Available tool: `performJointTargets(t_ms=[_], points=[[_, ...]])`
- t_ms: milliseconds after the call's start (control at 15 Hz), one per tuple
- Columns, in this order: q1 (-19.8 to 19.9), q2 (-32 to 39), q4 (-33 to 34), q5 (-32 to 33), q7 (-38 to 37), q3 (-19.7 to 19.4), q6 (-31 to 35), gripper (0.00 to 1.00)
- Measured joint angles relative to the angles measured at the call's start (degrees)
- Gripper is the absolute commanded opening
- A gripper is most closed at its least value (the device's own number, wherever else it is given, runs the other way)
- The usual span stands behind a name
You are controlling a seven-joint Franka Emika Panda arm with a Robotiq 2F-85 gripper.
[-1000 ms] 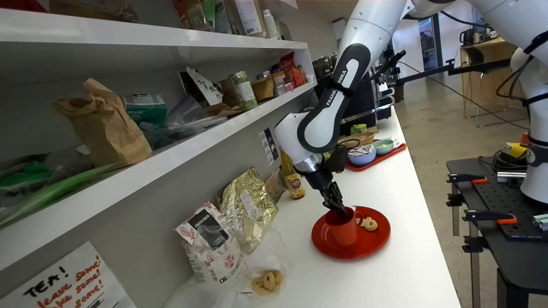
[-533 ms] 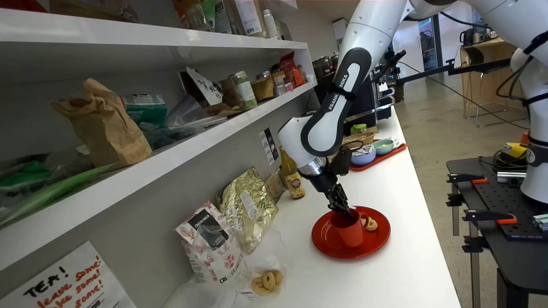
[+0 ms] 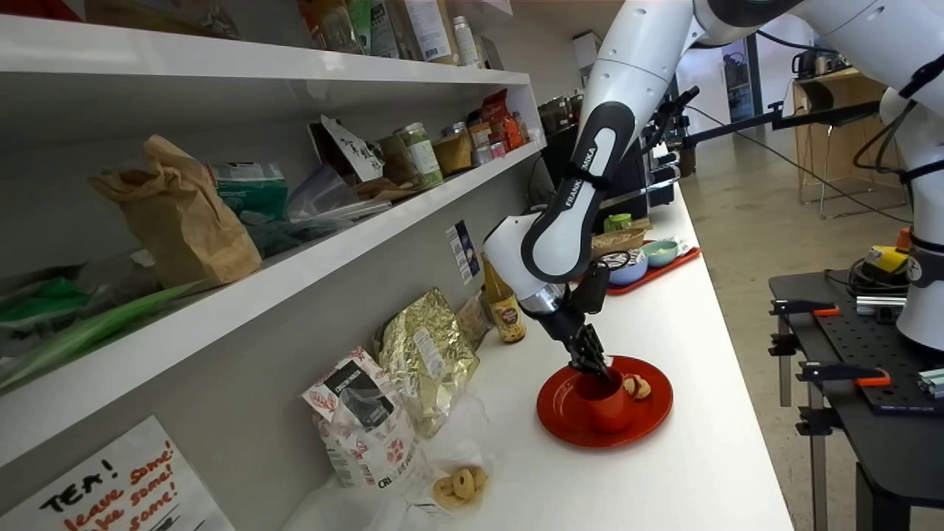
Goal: Pick up the red mug and place it on the red plate
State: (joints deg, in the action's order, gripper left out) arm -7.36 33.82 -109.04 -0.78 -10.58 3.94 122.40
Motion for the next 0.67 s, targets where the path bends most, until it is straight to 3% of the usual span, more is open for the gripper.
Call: performJointTargets(t_ms=[200,267,333,533,600,667], points=[[0.0,1.1,0.9,0.0,-2.4,-0.7,1.7,0.02],[0.0,1.4,1.2,0.0,-3.0,-0.9,2.0,0.32],[-0.1,1.5,1.4,0.0,-3.1,-0.9,2.0,0.09],[-0.1,2.0,1.9,0.0,-3.1,-0.9,2.0,0.30],[-0.1,2.1,2.0,0.0,-3.1,-0.9,2.0,0.58],[-0.2,2.1,2.0,0.0,-3.1,-0.9,2.0,0.58]])
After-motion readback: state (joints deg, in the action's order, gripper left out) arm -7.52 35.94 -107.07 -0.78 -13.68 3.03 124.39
